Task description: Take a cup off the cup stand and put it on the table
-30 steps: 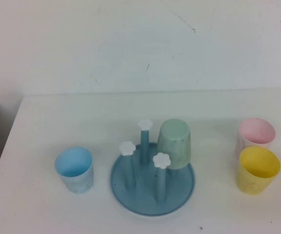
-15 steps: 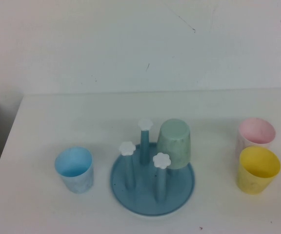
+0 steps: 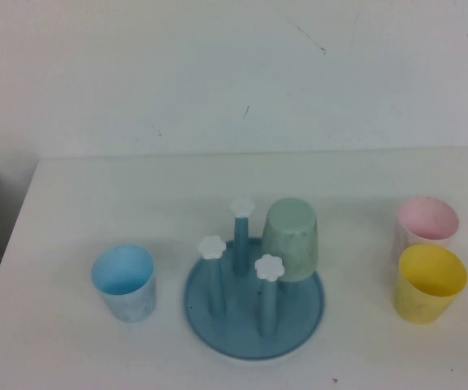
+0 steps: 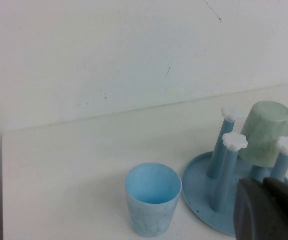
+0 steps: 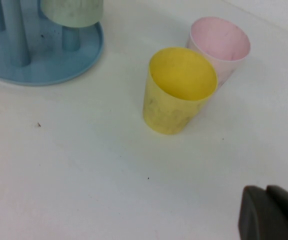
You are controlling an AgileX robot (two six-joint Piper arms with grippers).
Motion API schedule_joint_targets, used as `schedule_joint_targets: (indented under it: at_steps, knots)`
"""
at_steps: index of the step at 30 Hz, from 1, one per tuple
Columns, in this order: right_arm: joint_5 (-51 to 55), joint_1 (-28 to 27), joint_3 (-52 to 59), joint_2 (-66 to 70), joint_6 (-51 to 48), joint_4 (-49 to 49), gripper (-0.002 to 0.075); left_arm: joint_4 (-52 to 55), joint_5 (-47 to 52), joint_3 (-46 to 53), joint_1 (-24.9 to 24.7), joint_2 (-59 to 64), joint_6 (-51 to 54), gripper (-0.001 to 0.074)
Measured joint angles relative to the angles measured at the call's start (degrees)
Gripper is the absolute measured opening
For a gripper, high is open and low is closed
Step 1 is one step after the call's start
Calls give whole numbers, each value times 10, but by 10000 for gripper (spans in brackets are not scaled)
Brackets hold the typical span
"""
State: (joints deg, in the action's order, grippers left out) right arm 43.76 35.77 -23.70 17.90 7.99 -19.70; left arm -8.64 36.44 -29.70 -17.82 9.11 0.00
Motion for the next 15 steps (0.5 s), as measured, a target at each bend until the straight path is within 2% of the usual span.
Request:
schedule_joint_targets:
  at_steps: [3, 6, 15]
  knots:
    - [0, 0, 0, 0, 1, 0, -1, 1, 3, 6, 3, -2, 0, -1]
    - [0, 0, 0, 0, 1, 0, -1, 29, 4, 17, 26, -15, 0, -1]
    - [0, 0, 1, 0, 1, 0, -1, 5, -48, 131, 151, -97, 0, -1]
